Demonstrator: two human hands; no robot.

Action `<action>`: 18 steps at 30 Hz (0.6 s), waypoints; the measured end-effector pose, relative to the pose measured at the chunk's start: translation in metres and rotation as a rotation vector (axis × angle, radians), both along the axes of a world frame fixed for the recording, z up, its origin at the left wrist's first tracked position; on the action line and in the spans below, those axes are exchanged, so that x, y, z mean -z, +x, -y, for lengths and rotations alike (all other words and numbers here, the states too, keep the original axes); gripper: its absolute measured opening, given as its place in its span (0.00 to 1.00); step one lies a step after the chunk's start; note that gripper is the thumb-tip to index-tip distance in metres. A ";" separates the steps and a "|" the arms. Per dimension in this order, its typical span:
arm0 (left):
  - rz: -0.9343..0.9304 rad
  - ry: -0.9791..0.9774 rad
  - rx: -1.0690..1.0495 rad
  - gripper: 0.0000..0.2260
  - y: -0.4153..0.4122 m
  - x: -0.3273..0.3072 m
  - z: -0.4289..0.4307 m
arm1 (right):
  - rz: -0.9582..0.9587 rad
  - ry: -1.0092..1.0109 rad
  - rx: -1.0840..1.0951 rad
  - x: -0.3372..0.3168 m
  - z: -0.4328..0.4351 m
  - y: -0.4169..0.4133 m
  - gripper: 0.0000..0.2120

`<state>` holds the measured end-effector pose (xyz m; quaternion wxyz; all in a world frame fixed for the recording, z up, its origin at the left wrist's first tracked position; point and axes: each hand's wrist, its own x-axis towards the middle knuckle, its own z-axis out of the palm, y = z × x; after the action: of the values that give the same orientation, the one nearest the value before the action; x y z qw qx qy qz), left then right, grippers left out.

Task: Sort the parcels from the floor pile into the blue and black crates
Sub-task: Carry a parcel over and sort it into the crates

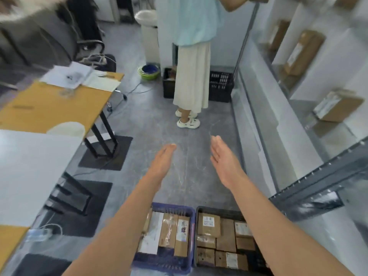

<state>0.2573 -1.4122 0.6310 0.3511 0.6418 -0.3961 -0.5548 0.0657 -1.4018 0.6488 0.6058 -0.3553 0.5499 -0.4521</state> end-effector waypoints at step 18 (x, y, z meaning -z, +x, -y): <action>-0.023 -0.040 -0.581 0.25 0.074 -0.085 -0.152 | 0.030 -0.184 -0.538 -0.070 -0.019 0.092 0.28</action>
<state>0.3317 -1.2597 0.7165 0.5125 0.7150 -0.2023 -0.4303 0.1575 -1.3827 0.7185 0.6771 -0.5353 0.3836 -0.3283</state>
